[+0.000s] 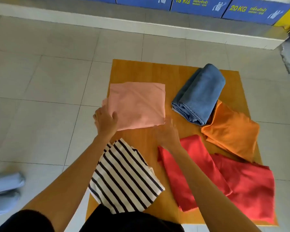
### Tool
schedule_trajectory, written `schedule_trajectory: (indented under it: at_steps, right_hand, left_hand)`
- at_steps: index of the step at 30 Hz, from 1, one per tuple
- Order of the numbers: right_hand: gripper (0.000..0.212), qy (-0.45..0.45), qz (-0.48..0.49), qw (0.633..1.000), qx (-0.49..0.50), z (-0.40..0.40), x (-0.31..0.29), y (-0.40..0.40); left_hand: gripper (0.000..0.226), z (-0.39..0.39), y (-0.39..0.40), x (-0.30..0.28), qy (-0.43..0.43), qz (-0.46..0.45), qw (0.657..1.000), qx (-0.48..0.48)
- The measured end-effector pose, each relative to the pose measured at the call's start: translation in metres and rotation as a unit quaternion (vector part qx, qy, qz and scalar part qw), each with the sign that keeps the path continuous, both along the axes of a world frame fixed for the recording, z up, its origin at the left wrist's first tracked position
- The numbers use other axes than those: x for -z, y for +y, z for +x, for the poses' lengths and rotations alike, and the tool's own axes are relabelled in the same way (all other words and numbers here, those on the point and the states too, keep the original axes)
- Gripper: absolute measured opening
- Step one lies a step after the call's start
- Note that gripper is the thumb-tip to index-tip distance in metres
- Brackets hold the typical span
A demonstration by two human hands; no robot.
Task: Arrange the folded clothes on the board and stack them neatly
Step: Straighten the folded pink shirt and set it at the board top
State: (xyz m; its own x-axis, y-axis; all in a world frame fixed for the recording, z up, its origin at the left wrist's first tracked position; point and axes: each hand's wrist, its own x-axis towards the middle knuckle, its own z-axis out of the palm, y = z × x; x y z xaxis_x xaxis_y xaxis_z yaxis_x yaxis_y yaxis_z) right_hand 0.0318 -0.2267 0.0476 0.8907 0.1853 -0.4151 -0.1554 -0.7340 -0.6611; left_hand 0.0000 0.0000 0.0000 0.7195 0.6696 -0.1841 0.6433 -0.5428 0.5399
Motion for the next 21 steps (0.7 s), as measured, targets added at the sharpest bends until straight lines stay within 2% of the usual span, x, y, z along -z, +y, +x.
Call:
schedule_trajectory:
  at_steps: [3, 8, 11, 13, 16, 21]
  right_hand:
    - [0.069, -0.016, -0.016, 0.999, 0.024, 0.034, 0.005, 0.009]
    - [0.072, 0.092, 0.023, 0.99, 0.102, 0.09, 0.016, 0.031]
    - [0.077, 0.115, 0.044, 0.986, 0.116, 0.11, 0.019, 0.037]
    - [0.07, 0.134, 0.049, 0.984, 0.106, 0.121, 0.024, 0.039]
    - [0.059, 0.158, 0.073, 0.978, 0.113, 0.133, 0.032, 0.041]
    - [0.035, 0.115, 0.172, 0.972, 0.108, 0.17, 0.026, 0.057]
  left_hand:
    - [0.057, 0.02, 0.003, 0.001, 0.024, -0.017, 0.999, -0.025]
    - [0.065, 0.049, -0.012, -0.006, -0.003, -0.096, 0.994, -0.051]
    - [0.056, 0.064, -0.01, -0.008, 0.001, -0.131, 0.983, -0.129]
    - [0.055, 0.069, 0.001, -0.006, 0.012, -0.171, 0.971, -0.168]
    - [0.045, 0.078, 0.023, -0.005, 0.0, -0.259, 0.952, -0.166]
    - [0.028, 0.101, 0.049, -0.016, -0.088, -0.377, 0.904, -0.181]
